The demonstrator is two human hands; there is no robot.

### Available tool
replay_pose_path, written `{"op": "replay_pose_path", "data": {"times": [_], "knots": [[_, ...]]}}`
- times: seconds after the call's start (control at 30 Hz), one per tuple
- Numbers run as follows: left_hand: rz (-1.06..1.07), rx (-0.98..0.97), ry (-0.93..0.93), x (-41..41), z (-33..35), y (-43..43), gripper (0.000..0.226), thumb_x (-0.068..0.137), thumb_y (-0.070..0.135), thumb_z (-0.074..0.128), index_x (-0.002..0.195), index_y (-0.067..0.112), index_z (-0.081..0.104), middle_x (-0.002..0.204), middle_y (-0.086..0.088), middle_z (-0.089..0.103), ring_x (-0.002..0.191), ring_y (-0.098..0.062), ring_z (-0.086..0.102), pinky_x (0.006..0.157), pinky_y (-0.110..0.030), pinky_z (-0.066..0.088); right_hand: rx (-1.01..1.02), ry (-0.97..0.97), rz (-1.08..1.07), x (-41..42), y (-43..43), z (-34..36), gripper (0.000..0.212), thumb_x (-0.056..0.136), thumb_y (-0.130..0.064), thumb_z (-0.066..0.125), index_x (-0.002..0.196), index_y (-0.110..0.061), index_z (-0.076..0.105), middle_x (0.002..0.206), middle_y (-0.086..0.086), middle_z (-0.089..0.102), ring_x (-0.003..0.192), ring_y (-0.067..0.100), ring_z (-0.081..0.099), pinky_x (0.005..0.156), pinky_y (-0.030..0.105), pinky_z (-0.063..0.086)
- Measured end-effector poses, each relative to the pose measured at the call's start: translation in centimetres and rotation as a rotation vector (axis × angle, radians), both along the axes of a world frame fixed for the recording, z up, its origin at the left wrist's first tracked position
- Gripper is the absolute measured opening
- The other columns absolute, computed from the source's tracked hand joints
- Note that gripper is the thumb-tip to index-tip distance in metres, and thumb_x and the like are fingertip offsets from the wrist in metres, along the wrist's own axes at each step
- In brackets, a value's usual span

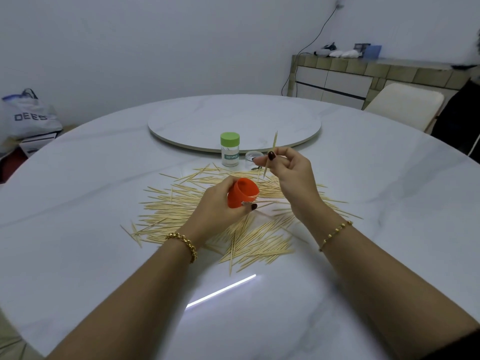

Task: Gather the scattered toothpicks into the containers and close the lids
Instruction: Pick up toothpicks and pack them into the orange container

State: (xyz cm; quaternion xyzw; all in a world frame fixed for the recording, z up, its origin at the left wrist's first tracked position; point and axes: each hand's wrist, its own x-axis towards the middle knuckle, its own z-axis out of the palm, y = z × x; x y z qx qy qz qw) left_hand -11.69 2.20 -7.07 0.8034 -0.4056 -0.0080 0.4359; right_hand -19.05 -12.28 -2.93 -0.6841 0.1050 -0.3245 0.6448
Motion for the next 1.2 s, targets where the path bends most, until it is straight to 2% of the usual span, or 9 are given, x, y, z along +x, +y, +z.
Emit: {"op": "replay_pose_path", "data": {"times": [0.07, 0.13, 0.23, 0.33, 0.4, 0.5, 0.67, 0.9, 1.2], "knots": [[0.005, -0.011, -0.001, 0.0, 0.0, 0.0, 0.052, 0.077, 0.039, 0.075, 0.122, 0.023, 0.053, 0.113, 0.009, 0.061, 0.103, -0.008, 0.056, 0.073, -0.007, 0.040, -0.012, 0.012, 0.033, 0.0, 0.4, -0.3, 0.015, 0.099, -0.015, 0.049, 0.106, -0.003, 0.056, 0.088, -0.002, 0.075, 0.096, 0.011, 0.068, 0.096, 0.025, 0.046], [0.015, -0.031, 0.007, 0.0, 0.1, 0.1, 0.052, 0.076, 0.041, 0.076, 0.120, 0.024, 0.054, 0.111, 0.010, 0.062, 0.102, -0.006, 0.057, 0.073, -0.006, 0.041, -0.033, 0.034, 0.077, 0.0, 0.8, -0.8, 0.016, 0.099, -0.012, 0.049, 0.109, -0.002, 0.056, 0.090, -0.002, 0.075, 0.092, 0.015, 0.068, 0.082, 0.010, 0.047], [0.036, -0.060, 0.009, 0.1, 0.3, 0.3, 0.050, 0.077, 0.038, 0.076, 0.119, 0.023, 0.055, 0.108, 0.010, 0.063, 0.100, -0.005, 0.057, 0.072, 0.000, 0.039, -0.062, 0.084, 0.122, 0.1, 0.9, -1.5, 0.017, 0.098, -0.010, 0.049, 0.112, -0.006, 0.058, 0.101, -0.001, 0.073, 0.094, -0.005, 0.065, 0.071, 0.001, 0.042], [0.057, -0.063, 0.002, 0.4, 0.4, 0.4, 0.050, 0.078, 0.036, 0.075, 0.121, 0.021, 0.054, 0.110, 0.010, 0.061, 0.101, -0.005, 0.055, 0.071, 0.002, 0.038, -0.113, 0.116, 0.082, 0.2, -0.1, -1.8, 0.020, 0.099, -0.009, 0.047, 0.114, -0.010, 0.060, 0.108, -0.002, 0.071, 0.102, -0.008, 0.060, 0.074, 0.000, 0.041], [0.063, -0.058, 0.009, 0.5, 0.4, 0.5, 0.052, 0.078, 0.037, 0.076, 0.123, 0.021, 0.054, 0.111, 0.010, 0.060, 0.102, -0.006, 0.054, 0.070, 0.002, 0.039, -0.233, 0.172, 0.034, 0.1, -1.3, -2.0, 0.020, 0.098, -0.010, 0.049, 0.110, -0.014, 0.064, 0.109, -0.004, 0.070, 0.106, -0.001, 0.061, 0.082, 0.007, 0.043], [0.070, -0.041, 0.009, 0.6, 0.4, 0.6, 0.052, 0.079, 0.036, 0.076, 0.123, 0.021, 0.053, 0.112, 0.009, 0.059, 0.102, -0.007, 0.054, 0.068, 0.000, 0.039, -0.610, 0.379, -0.062, -0.2, -3.4, -2.9, 0.018, 0.092, -0.017, 0.060, 0.105, -0.023, 0.071, 0.115, -0.005, 0.068, 0.112, 0.006, 0.057, 0.095, 0.019, 0.040], [0.082, -0.038, 0.014, 0.7, 0.5, 0.7, 0.052, 0.079, 0.035, 0.075, 0.124, 0.022, 0.052, 0.113, 0.010, 0.057, 0.102, -0.007, 0.052, 0.067, -0.002, 0.038, -0.990, 0.621, -0.024, -0.5, -4.7, -3.9, 0.034, 0.089, -0.033, 0.064, 0.122, -0.023, 0.065, 0.137, -0.006, 0.055, 0.128, 0.015, 0.048, 0.111, 0.038, 0.033], [0.085, -0.034, 0.007, 0.7, 0.5, 0.7, 0.054, 0.079, 0.037, 0.075, 0.125, 0.022, 0.051, 0.111, 0.012, 0.056, 0.101, -0.006, 0.051, 0.066, -0.003, 0.038, -1.122, 0.505, -0.151, 0.0, -4.0, -4.6, 0.018, 0.089, -0.027, 0.063, 0.102, -0.021, 0.073, 0.109, -0.005, 0.070, 0.104, 0.016, 0.061, 0.104, 0.044, 0.038], [0.095, -0.021, 0.001, 1.0, 0.5, 0.7, 0.057, 0.079, 0.037, 0.074, 0.128, 0.022, 0.049, 0.114, 0.012, 0.054, 0.102, -0.006, 0.048, 0.066, -0.003, 0.036, -1.153, 0.396, -0.241, 0.3, -3.4, -4.8, 0.015, 0.089, -0.021, 0.062, 0.095, -0.014, 0.074, 0.099, -0.001, 0.070, 0.100, 0.019, 0.056, 0.093, 0.034, 0.038]]}}
